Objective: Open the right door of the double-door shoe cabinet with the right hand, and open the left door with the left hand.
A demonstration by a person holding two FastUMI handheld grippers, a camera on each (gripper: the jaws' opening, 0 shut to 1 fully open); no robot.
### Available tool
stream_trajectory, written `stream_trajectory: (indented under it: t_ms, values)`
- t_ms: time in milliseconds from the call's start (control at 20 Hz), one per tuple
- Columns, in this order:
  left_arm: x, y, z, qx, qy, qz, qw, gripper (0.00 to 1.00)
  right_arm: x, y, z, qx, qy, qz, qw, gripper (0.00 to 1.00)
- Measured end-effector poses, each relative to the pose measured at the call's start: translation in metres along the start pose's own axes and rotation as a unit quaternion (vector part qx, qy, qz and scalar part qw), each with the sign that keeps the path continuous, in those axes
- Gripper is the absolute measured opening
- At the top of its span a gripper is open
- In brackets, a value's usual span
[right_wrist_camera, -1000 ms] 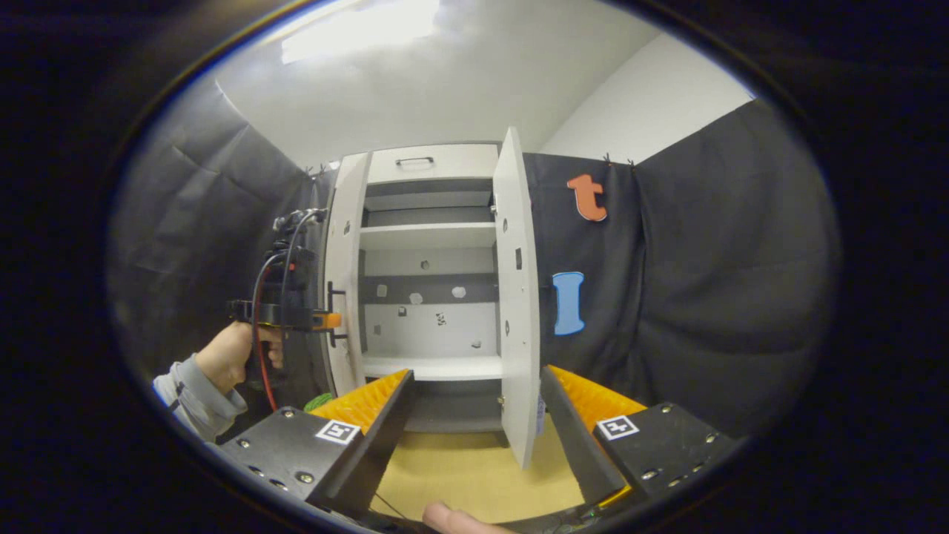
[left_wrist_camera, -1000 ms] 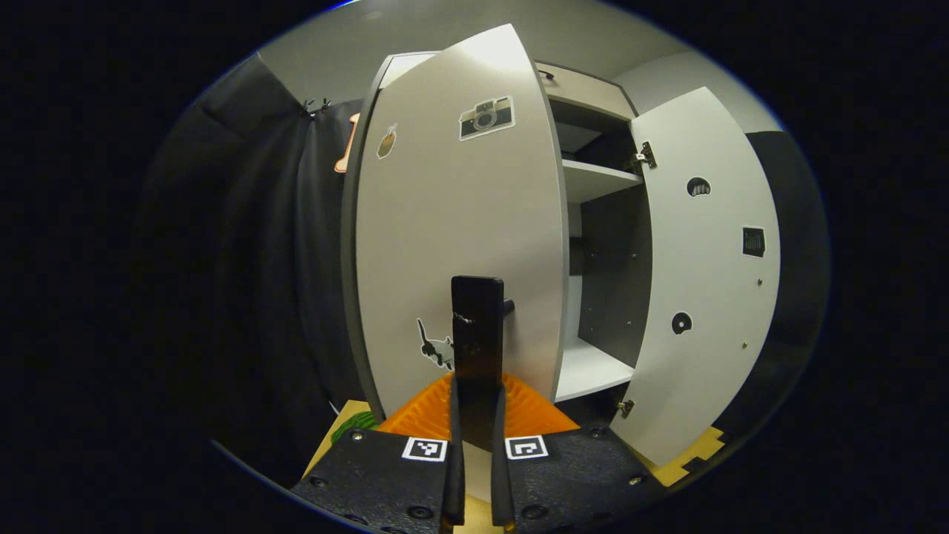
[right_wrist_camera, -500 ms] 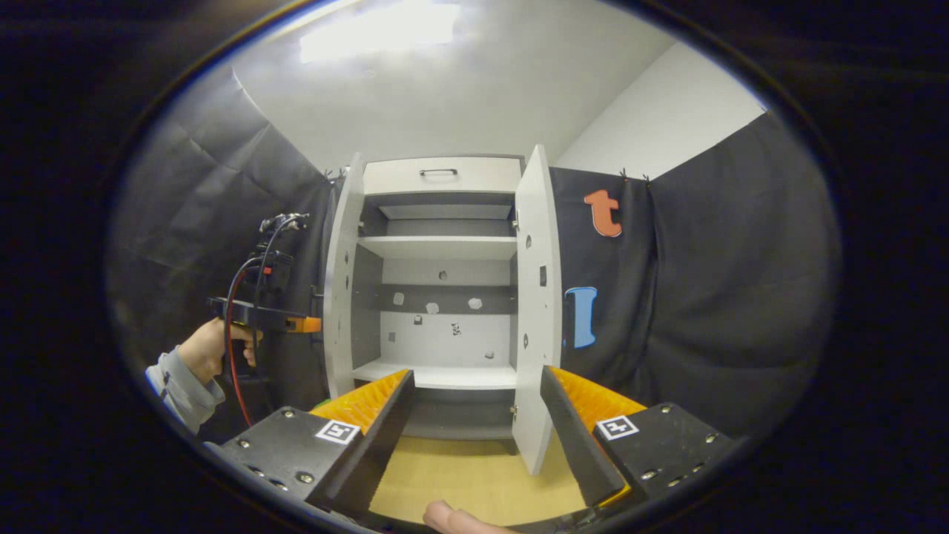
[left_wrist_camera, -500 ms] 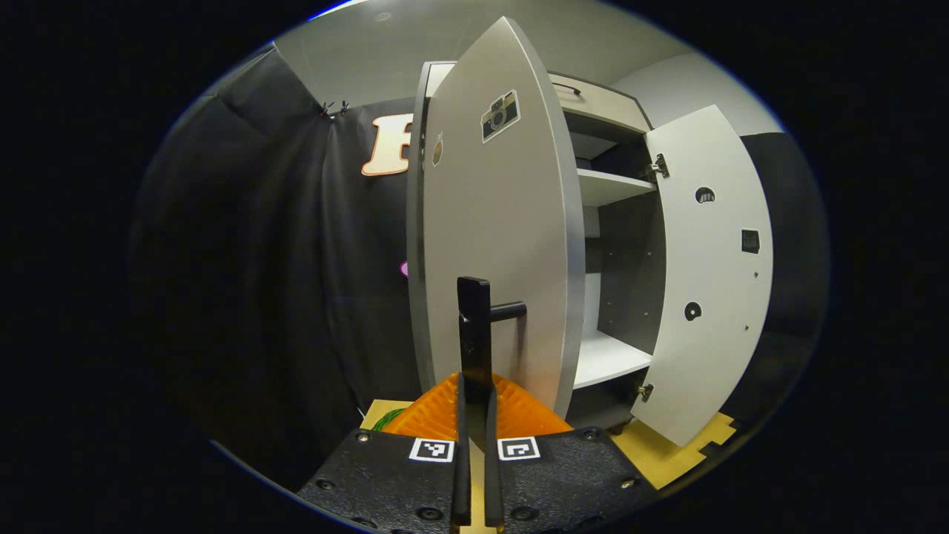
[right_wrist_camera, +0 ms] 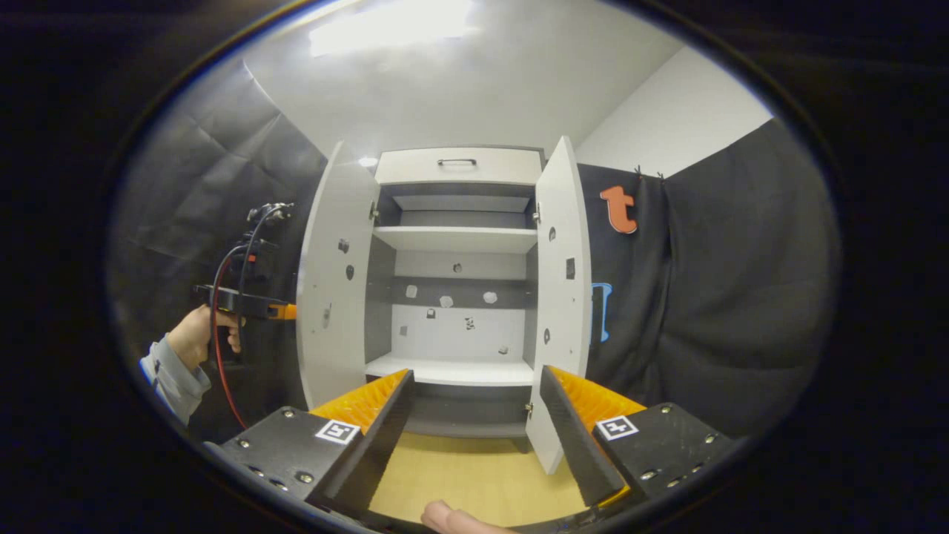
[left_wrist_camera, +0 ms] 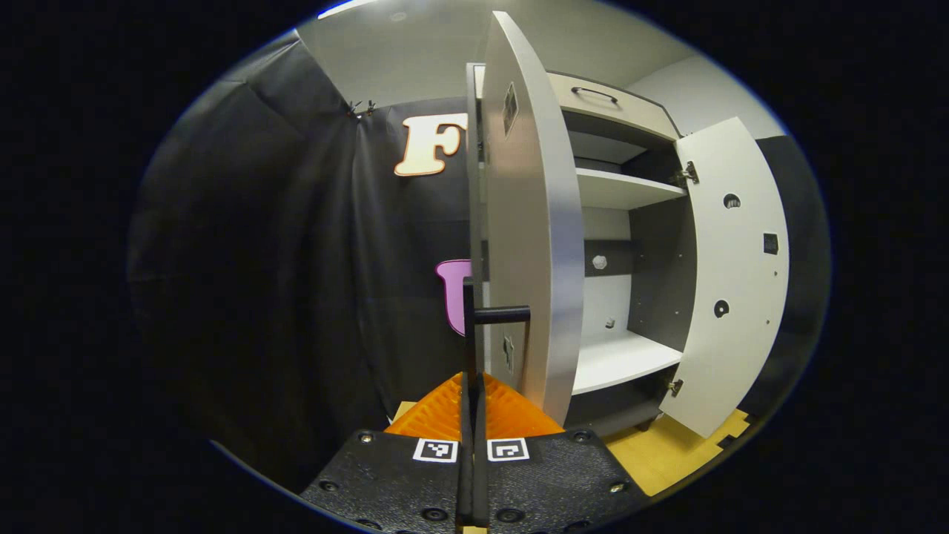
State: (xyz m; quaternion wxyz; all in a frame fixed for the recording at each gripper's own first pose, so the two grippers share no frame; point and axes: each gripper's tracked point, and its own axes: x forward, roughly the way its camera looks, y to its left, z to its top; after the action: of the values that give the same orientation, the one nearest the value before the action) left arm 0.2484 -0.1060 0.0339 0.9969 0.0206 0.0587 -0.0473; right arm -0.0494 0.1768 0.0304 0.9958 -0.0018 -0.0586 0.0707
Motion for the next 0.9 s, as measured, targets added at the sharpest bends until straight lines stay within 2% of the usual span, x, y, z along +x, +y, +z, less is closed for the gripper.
stream_trajectory:
  t_ms: [50,100,250,450,500,650,750,800,850,900]
  values:
    - [-0.002,-0.01,0.002,-0.013,-0.002,-0.022,1.0,0.01,0.001,0.001,-0.001,0.001,0.001,0.001,1.0,1.0]
    - [0.0,-0.003,-0.001,-0.011,0.002,-0.029,1.0,0.01,0.003,0.002,-0.003,0.002,0.002,0.001,1.0,1.0]
    - [0.001,0.02,0.0,0.01,0.0,-0.029,1.0,0.01,0.005,0.008,-0.008,0.01,0.01,0.005,1.0,1.0]
    - [-0.002,0.014,0.0,0.006,-0.008,-0.035,0.999,0.03,0.007,0.013,-0.015,0.019,0.021,0.018,0.999,1.0]
    - [-0.001,0.015,-0.002,0.01,-0.008,-0.032,0.999,0.01,0.008,0.011,-0.015,0.016,0.022,0.017,0.999,0.97]
    - [-0.004,0.008,-0.018,0.027,0.012,-0.027,0.999,0.07,0.009,0.007,-0.016,0.015,0.022,0.013,1.0,1.0]
    - [-0.006,0.015,-0.018,0.037,0.017,-0.005,0.999,0.17,0.011,0.003,-0.018,0.02,0.023,0.01,0.999,0.97]
    - [-0.006,0.017,-0.017,0.036,0.012,0.006,0.999,0.13,0.013,0.001,-0.018,0.021,0.023,0.007,0.999,0.97]
    - [-0.008,0.019,-0.015,0.029,0.011,0.015,0.999,0.14,0.014,-0.001,-0.019,0.02,0.023,0.003,1.0,0.97]
    - [-0.014,0.022,-0.017,0.022,0.014,0.021,0.999,0.24,0.016,-0.005,-0.02,0.02,0.024,-0.003,0.999,1.0]
